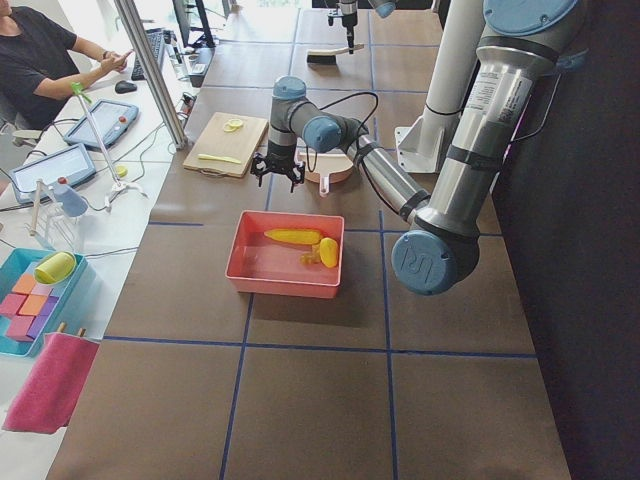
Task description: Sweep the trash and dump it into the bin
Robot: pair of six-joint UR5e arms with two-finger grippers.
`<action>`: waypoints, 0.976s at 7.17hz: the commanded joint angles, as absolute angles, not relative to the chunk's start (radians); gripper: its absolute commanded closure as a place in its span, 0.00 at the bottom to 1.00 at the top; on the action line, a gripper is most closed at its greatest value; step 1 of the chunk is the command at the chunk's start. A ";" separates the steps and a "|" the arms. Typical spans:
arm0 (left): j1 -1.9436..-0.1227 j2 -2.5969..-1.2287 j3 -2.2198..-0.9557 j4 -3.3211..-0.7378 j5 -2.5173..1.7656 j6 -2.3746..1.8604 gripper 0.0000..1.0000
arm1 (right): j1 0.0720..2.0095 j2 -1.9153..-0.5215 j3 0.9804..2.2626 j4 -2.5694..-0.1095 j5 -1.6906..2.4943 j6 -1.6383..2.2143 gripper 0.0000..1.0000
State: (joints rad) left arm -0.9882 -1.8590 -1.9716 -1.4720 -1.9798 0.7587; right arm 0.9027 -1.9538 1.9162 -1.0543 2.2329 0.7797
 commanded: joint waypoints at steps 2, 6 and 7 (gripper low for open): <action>-1.278 -1.693 -1.944 -1.477 -2.158 0.742 0.00 | 1.043 -1.963 1.950 -1.066 2.238 0.776 0.00; -1.503 -1.687 -1.650 -1.513 -2.216 0.512 0.00 | 1.299 -1.973 1.937 -1.170 2.332 0.535 0.00; -1.535 -1.693 -1.599 -1.505 -2.332 0.266 0.00 | 1.389 -1.967 1.940 -1.301 2.329 0.355 0.00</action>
State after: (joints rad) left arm -1.4742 -1.6875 -1.6699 -1.5119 -2.2375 0.5163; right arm 1.2862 -1.9712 1.9394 -1.1676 2.3274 0.5498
